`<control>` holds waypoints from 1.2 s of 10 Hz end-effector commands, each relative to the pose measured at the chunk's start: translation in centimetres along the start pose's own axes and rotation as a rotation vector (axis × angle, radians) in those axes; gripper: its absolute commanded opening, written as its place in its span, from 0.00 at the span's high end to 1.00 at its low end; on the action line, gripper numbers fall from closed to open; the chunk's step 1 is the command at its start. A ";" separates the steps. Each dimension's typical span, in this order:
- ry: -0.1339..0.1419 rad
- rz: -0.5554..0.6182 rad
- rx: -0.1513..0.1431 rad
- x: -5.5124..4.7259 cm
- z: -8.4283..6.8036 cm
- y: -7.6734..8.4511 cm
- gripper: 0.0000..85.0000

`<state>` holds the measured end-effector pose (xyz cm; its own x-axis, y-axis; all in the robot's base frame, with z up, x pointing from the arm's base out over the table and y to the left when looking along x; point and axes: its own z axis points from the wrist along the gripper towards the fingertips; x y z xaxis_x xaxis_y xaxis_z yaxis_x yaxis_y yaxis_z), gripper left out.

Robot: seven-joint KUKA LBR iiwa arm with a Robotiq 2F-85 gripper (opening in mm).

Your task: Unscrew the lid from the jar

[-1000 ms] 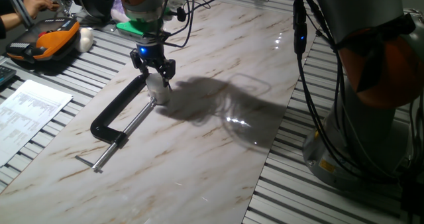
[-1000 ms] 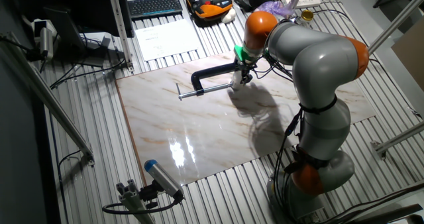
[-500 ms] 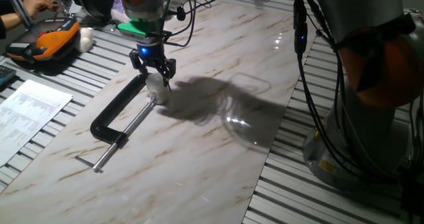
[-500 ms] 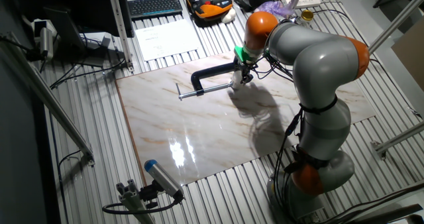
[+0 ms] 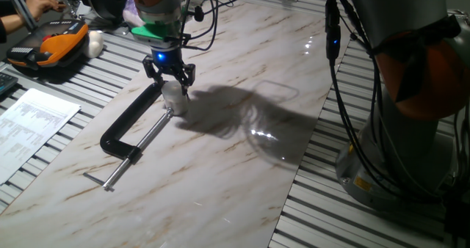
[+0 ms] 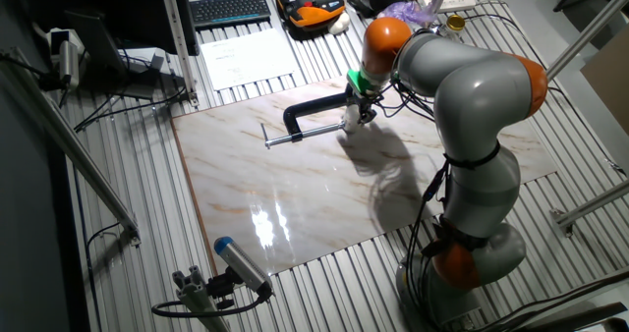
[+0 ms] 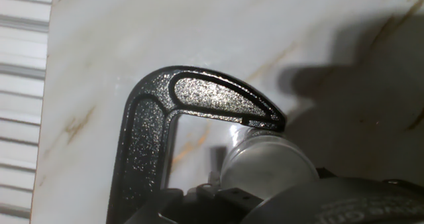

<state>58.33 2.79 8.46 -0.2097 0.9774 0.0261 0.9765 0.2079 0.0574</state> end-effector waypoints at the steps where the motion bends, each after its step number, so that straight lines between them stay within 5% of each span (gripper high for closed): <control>1: 0.000 -0.013 -0.001 0.0 0.0 0.0 0.40; 12: -0.015 -0.276 -0.011 0.0 0.0 0.1 0.40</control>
<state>58.37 2.82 8.41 -0.4686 0.8834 -0.0065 0.8810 0.4678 0.0708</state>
